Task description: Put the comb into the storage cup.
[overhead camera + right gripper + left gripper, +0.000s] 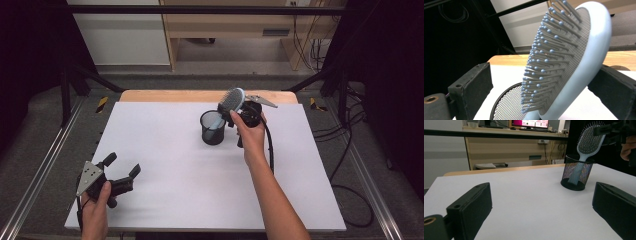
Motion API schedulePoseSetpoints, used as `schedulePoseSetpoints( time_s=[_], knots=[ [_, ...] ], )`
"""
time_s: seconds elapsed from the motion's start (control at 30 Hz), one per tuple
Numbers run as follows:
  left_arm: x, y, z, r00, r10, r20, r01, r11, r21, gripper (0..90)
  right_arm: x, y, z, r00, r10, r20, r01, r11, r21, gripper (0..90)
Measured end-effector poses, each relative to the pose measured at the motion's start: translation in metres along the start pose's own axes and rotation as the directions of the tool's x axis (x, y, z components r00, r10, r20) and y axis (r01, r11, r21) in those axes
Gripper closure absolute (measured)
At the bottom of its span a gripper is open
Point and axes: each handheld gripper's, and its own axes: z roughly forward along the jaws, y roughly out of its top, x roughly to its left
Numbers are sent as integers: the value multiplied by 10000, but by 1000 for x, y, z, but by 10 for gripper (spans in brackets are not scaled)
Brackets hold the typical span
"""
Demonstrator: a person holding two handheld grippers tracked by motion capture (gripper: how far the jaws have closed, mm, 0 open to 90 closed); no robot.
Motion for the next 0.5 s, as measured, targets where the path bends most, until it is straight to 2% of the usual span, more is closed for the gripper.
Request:
schedulePoseSetpoints(
  time_s=[0.1, 0.2, 0.33, 0.5],
  knots=[
    [0, 0, 0, 10000, -49, 48, 48, 10000, 2, 26, 1, 1, -2, 9999, -100, -38, 100, 9999, 25, 60],
    [1, 0, 0, 10000, -85, 25, 85, 10000, -14, 26, 3, 2, -7, 9987, -509, -56, 509, 9987, 63, 60],
    [0, 0, 0, 10000, -69, 49, 69, 10000, -11, 26, 3, 2, -13, 9969, -791, -38, 791, 9968, 73, 59],
    [-1, -1, 1, 10000, 8, 2, -8, 10000, 23, 26, 2, 5, -25, 9955, -937, -151, 937, 9956, -2, 56]
  ],
)
